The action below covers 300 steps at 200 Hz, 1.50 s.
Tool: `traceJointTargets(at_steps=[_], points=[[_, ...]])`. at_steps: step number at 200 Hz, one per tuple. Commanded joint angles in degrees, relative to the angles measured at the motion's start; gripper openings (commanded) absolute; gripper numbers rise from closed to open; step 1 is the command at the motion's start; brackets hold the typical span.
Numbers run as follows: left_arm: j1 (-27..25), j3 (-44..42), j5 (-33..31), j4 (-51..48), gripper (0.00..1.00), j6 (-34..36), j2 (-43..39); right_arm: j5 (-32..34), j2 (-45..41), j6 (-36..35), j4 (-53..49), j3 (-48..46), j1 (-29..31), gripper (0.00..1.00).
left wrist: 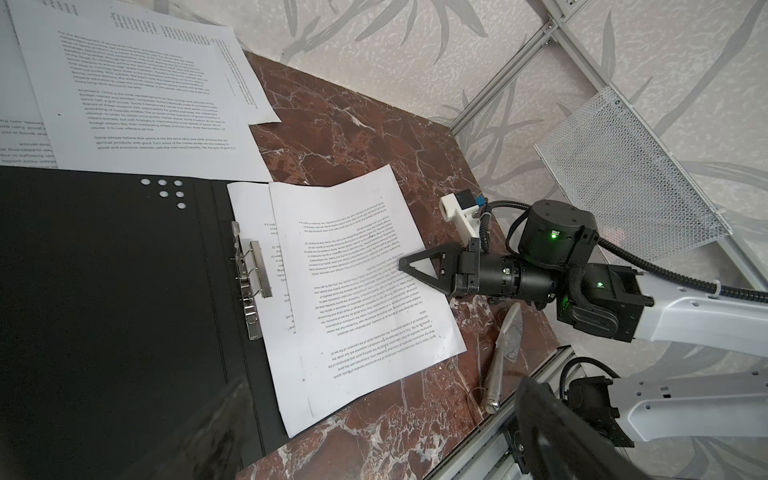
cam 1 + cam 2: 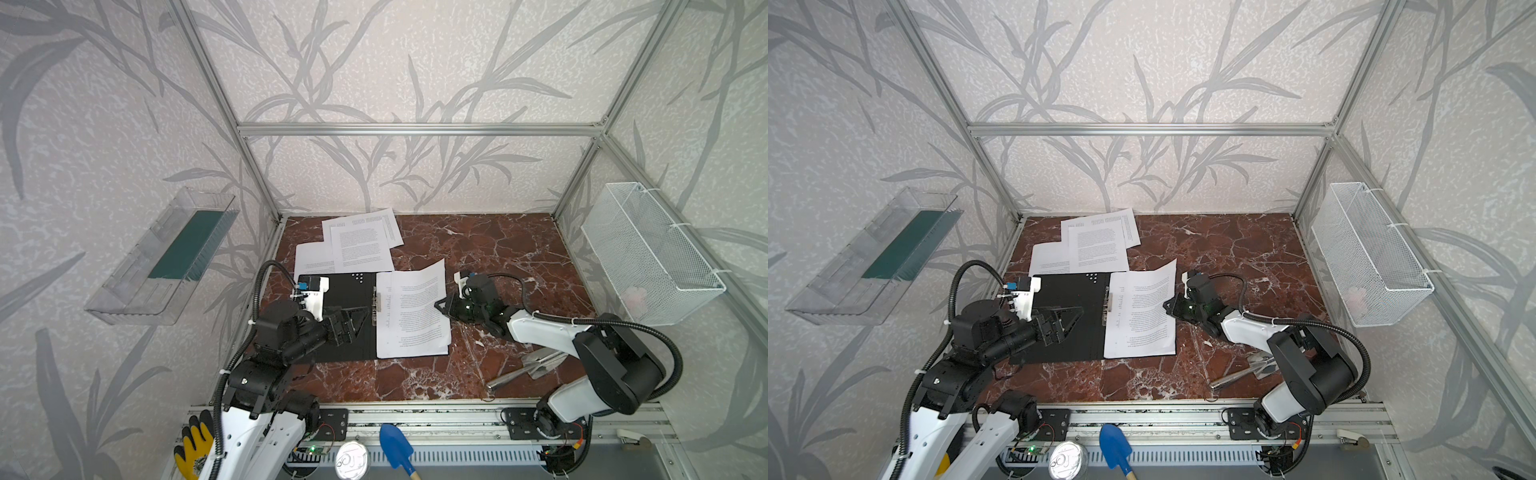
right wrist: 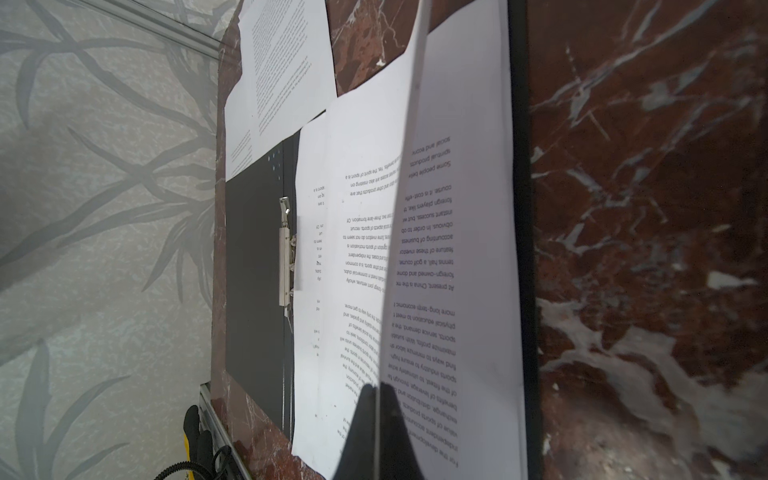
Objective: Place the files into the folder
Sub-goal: 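Carry the lifted sheet over the folder with the right gripper, then lower the sheet onto the folder's stack and release it with the right gripper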
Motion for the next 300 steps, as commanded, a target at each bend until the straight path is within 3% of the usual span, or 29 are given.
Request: traceJointTargets(at_steps=[1,164,300], points=[[-0.13,-0.03,-0.10,0.37,0.99,0.70,-0.76,-0.22,1.77,-0.02,1.85,2.33,0.75,0.00],[-0.31,0.04,-0.01,0.28,0.99,0.87,-1.76,-2.55,7.11,-1.24,1.56,6.66,2.17,0.00],[-0.30,0.10,-0.01,0.34,0.99,0.86,-1.59,-2.61,8.26,2.05,5.52,5.42,2.28,0.00]])
